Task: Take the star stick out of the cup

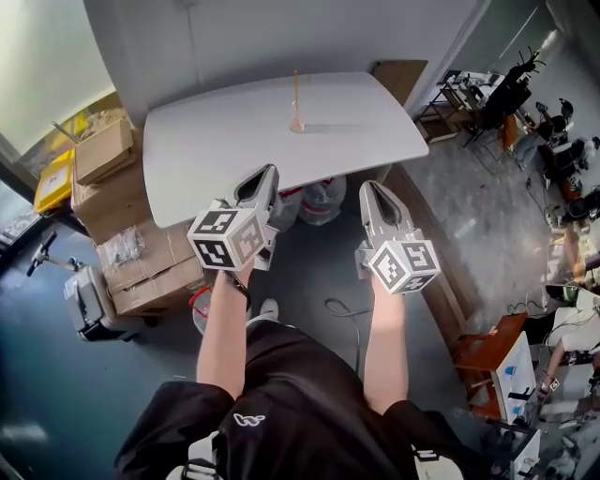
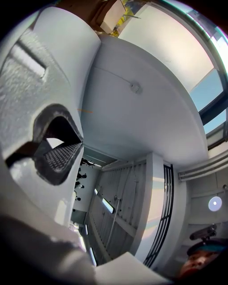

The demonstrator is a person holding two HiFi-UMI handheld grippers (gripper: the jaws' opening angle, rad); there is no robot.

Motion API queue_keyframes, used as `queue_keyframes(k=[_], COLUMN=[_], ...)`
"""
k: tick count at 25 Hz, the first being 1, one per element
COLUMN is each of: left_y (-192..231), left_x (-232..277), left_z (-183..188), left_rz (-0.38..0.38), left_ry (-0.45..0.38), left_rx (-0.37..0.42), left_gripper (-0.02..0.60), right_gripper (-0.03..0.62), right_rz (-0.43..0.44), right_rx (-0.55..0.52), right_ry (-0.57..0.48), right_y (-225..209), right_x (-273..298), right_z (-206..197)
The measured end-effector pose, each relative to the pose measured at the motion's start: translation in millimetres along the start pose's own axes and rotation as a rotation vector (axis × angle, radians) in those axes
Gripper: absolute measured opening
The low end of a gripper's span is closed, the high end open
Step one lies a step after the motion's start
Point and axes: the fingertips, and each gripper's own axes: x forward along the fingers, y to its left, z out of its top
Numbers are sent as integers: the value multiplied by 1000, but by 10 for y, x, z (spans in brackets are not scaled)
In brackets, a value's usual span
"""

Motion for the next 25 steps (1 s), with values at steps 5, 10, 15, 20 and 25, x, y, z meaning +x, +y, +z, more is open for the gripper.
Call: queue_keyframes(k=[5, 10, 15, 20, 25], left_y=[407, 767, 1058, 1241, 1242], left_x=[354, 634, 819, 933, 1010], left_z=[-86, -126, -197, -301, -299], left_rz=[9, 28, 55, 78, 66], left_ry=[50, 88, 128, 144, 143], left_rx=[-8, -7, 16, -17, -20], left_gripper=[2, 2, 2, 2, 2], right_gripper=[20, 20, 20, 20, 14], right_rz=[-31, -25, -24, -12, -19], right_rx=[31, 61, 77, 74, 79], right_ry=[34, 60, 99, 150, 147], right_y=[-212, -366, -440, -466, -523], right_x=[423, 900, 1284, 1438, 1521], right_z=[-225, -417, -568, -736, -727])
